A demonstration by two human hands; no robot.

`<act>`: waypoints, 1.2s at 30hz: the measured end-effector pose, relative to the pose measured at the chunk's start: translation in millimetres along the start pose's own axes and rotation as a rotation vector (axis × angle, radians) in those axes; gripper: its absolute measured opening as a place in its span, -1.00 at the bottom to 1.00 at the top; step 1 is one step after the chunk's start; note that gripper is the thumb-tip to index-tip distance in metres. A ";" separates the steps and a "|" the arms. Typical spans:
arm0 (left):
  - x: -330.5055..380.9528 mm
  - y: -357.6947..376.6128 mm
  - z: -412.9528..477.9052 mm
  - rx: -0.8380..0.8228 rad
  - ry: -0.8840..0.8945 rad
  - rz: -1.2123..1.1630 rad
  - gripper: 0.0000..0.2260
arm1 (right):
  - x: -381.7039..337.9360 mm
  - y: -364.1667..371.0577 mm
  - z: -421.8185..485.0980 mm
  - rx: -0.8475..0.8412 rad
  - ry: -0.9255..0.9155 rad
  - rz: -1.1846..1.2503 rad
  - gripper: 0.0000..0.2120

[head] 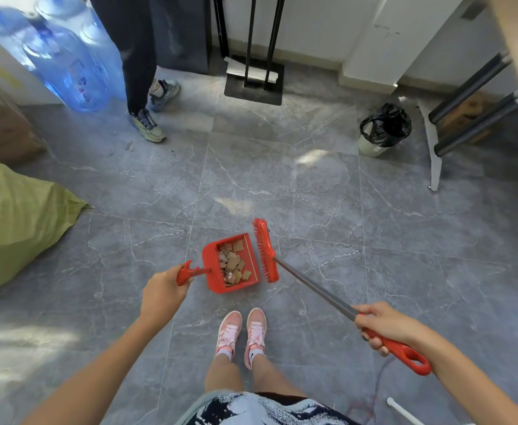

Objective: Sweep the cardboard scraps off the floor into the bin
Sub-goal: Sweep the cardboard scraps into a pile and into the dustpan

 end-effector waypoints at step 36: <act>230.4 -124.8 145.7 0.143 0.338 0.025 -0.84 | -67.2 -122.2 20.4 0.231 -0.094 0.310 -0.91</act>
Point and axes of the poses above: each hand's wrist, its own z-axis towards the middle knuckle, its own y-axis out of the palm, x = y × z, the point moved 3 cm from there along z, towards the middle knuckle, and after that the axes turned 2 degrees about x, right-handed, at the moved point
